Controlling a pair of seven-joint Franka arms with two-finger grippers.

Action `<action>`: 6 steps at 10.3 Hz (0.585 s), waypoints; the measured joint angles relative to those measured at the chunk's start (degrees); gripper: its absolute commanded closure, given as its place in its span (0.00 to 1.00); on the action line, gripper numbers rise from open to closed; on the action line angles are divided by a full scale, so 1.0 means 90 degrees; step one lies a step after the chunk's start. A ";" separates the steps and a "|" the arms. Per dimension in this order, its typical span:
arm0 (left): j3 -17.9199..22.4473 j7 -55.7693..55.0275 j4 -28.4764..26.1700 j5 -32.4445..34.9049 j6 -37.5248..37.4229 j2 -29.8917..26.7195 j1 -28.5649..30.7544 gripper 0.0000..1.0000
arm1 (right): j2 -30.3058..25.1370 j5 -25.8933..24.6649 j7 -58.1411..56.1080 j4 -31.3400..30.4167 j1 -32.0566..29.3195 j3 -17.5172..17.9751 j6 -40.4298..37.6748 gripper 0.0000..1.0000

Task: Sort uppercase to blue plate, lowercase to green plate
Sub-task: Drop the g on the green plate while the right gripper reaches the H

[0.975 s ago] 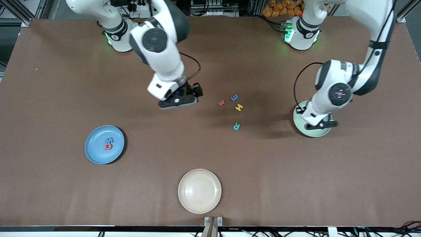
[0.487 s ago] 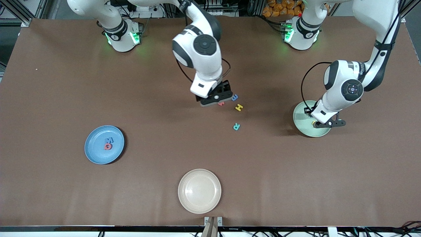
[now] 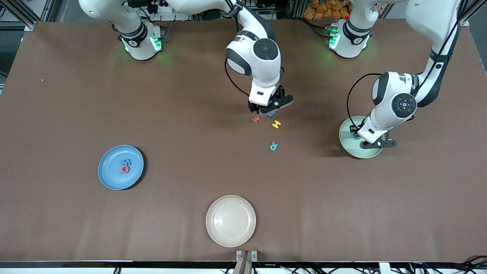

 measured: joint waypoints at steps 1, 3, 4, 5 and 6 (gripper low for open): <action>0.0000 0.0002 0.0003 0.0000 0.0016 0.0000 0.0007 0.04 | 0.0152 -0.0009 -0.0040 0.0002 0.0091 0.0008 0.0146 0.11; 0.0001 0.0006 0.0039 0.0000 0.0058 -0.0012 0.0015 0.00 | 0.0408 -0.0040 -0.0299 0.0007 0.0179 0.0011 0.0273 0.13; 0.0001 0.0007 0.0066 0.0000 0.0068 -0.0047 0.0021 0.00 | 0.0480 -0.0046 -0.0441 0.0008 0.0177 0.0005 0.0296 0.14; 0.0002 0.0007 0.0084 0.0000 0.0075 -0.0109 0.0043 0.00 | 0.0534 -0.0049 -0.0527 0.0009 0.0176 0.0003 0.0345 0.15; 0.0002 0.0007 0.0096 0.0000 0.0079 -0.0201 0.0081 0.00 | 0.0601 -0.0056 -0.0590 0.0010 0.0176 0.0006 0.0416 0.15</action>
